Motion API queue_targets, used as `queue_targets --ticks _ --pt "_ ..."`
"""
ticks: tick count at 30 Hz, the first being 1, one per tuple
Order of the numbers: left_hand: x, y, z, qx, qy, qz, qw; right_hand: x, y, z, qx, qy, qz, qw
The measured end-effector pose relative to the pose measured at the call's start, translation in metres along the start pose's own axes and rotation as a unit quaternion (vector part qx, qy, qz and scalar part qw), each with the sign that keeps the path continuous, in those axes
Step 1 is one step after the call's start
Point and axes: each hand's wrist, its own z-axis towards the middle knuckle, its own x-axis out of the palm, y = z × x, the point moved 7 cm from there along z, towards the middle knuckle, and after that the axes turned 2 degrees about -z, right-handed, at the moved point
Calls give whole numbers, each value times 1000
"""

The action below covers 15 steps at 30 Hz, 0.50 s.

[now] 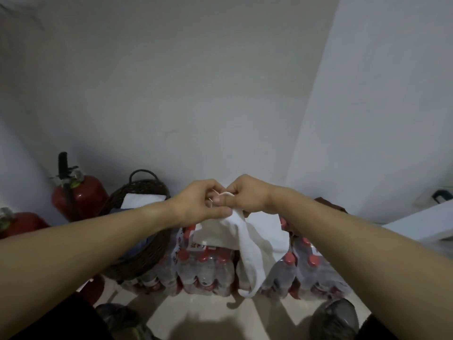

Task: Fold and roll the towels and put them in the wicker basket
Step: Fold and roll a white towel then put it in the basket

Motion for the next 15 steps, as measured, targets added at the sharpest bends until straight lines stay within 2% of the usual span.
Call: queue_targets --ticks 5,11,15 --pt "-14 -9 10 83 -53 69 993 -6 -8 -3 -5 -34 134 990" --pt "-24 -2 23 72 -30 -60 995 -2 -15 -7 -34 -34 242 969" --pt "-30 4 26 59 -31 -89 994 1 -30 -10 -34 -21 230 972"
